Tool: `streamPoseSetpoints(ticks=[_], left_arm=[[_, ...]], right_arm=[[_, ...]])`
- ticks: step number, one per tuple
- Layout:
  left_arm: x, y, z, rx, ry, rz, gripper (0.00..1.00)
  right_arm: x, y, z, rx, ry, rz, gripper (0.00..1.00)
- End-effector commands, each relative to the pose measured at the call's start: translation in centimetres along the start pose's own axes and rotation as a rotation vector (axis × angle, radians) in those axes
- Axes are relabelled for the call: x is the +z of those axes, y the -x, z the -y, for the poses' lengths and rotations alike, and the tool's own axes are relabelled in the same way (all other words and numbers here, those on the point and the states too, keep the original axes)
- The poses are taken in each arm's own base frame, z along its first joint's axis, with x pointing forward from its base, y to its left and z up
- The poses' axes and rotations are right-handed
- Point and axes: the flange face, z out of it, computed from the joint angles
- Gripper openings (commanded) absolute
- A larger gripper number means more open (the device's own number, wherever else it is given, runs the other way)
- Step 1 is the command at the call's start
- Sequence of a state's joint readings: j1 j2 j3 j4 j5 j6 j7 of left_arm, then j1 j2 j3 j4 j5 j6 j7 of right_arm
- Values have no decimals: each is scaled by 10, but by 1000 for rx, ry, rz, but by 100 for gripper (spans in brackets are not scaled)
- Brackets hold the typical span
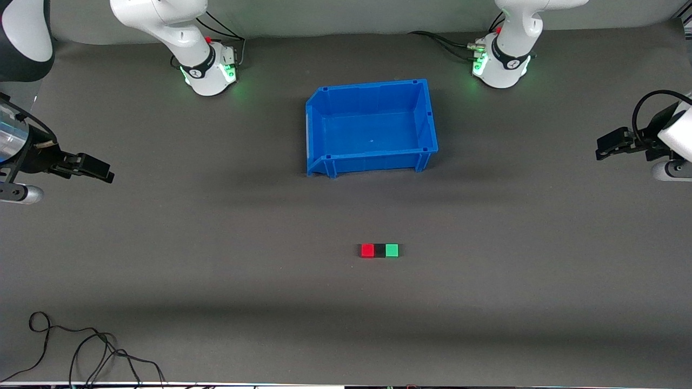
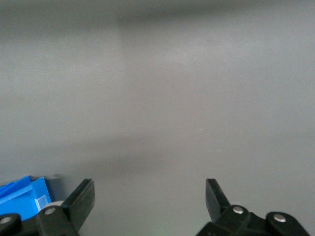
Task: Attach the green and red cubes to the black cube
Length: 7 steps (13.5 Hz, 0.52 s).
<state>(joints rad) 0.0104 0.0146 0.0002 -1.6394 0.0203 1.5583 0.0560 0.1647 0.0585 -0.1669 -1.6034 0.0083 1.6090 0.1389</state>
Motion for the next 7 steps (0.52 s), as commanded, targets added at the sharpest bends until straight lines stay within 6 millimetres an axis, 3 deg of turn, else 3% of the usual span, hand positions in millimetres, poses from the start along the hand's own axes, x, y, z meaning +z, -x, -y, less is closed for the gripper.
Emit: streamPoseSetpoints(ticks=[1,7], left_arm=[[-4,0,-4,12,-15,-2,100],[-4,2,0,14,-10,6,100]], right_arm=[[-2,7,5,-37,23,-22,100],[-25,11,-5,-19,12,-63,100]])
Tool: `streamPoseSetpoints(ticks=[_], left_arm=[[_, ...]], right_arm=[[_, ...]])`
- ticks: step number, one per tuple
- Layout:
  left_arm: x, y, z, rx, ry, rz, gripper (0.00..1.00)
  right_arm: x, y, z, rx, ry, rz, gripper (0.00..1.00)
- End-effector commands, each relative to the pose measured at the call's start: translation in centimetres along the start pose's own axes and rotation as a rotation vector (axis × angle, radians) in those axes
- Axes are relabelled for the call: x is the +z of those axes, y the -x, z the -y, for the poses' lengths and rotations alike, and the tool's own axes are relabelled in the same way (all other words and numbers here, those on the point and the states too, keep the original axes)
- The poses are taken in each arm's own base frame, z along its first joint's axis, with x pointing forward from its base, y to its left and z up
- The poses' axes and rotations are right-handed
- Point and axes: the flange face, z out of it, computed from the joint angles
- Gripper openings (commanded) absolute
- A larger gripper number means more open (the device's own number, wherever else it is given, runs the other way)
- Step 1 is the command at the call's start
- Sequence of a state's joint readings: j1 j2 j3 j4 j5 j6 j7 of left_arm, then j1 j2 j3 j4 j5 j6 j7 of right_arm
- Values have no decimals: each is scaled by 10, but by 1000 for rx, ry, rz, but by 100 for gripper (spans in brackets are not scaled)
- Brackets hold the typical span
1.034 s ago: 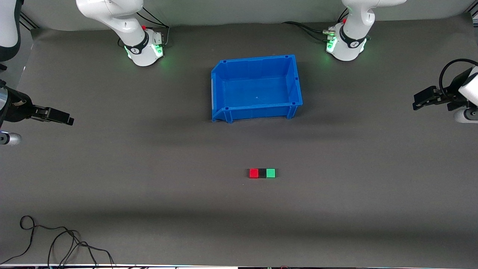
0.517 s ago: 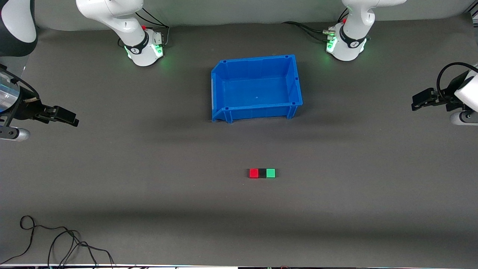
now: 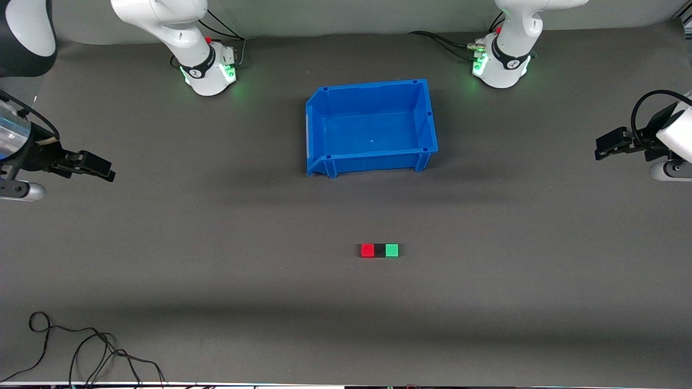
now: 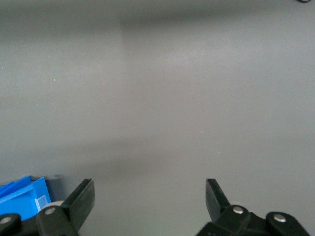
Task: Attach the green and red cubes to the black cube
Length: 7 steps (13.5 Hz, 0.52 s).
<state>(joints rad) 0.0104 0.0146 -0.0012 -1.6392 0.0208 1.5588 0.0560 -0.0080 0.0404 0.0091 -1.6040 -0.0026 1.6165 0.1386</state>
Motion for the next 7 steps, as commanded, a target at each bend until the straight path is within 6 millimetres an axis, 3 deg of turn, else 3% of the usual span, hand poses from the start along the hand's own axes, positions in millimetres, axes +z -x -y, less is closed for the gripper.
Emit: streamPoseSetpoints(ticks=[1,7], left_arm=[[-4,2,-1,16,-5,10,100],[-6,3,-2,-9,-1,6,100]], right_arm=[[-25,11,-2,-8,13,-56,100],[-31,13,0,-20,4,-63,100]])
